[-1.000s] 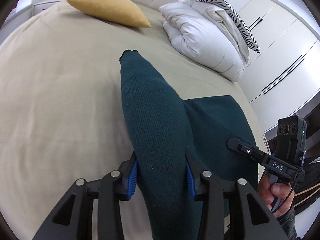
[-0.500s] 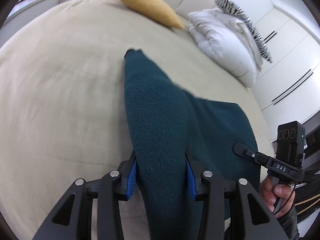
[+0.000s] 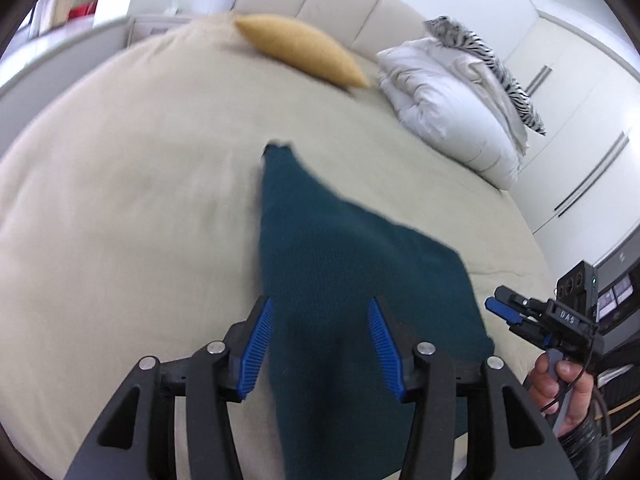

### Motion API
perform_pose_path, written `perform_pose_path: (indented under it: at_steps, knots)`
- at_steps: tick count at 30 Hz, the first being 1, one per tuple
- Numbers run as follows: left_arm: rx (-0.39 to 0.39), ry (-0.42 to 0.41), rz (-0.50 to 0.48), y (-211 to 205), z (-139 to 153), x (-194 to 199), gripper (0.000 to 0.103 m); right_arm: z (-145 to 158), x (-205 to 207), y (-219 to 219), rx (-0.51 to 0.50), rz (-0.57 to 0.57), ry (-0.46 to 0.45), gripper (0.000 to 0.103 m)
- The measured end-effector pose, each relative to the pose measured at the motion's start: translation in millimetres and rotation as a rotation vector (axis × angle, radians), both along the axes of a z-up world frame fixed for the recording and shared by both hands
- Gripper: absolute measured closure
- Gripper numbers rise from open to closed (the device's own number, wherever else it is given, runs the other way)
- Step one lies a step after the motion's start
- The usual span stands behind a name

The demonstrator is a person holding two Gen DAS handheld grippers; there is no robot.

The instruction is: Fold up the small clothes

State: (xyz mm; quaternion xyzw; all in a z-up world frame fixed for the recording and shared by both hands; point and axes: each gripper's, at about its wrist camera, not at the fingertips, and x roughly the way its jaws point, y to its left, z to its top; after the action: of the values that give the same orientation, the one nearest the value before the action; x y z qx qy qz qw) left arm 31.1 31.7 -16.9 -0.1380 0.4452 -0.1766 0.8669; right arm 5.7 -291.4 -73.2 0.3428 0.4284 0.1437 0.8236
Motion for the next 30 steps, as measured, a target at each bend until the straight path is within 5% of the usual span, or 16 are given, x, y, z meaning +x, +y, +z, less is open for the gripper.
perform_pose_path:
  at_steps: [5,8,11,15,21,26,30]
  knots:
    - [0.079,-0.014,-0.08,-41.2,-9.5,37.8,0.051,11.2,28.5,28.8,0.025,0.096,-0.037,0.061]
    - [0.13,0.025,-0.057,-45.6,-31.0,58.6,0.054,-7.5,51.9,47.8,0.01,0.127,0.021,0.061]
    - [0.096,0.044,-0.057,-37.2,-39.1,65.5,0.058,-34.2,73.2,49.8,-0.023,0.136,0.069,0.065]
    - [0.07,0.032,-0.067,-26.2,-48.1,62.4,0.061,-52.1,87.7,31.1,0.125,0.071,0.06,0.072]
    - [0.067,-0.013,-0.052,-25.8,-43.4,48.6,0.062,-31.0,66.2,12.6,0.103,0.012,0.017,0.066]
    - [0.04,-0.032,-0.006,-14.3,-26.5,26.3,0.057,-2.7,23.9,37.3,0.181,0.173,-0.059,0.066]
    - [0.076,-0.039,0.013,-11.7,-31.0,1.1,0.054,-18.5,3.4,72.5,0.158,0.294,-0.017,0.064]
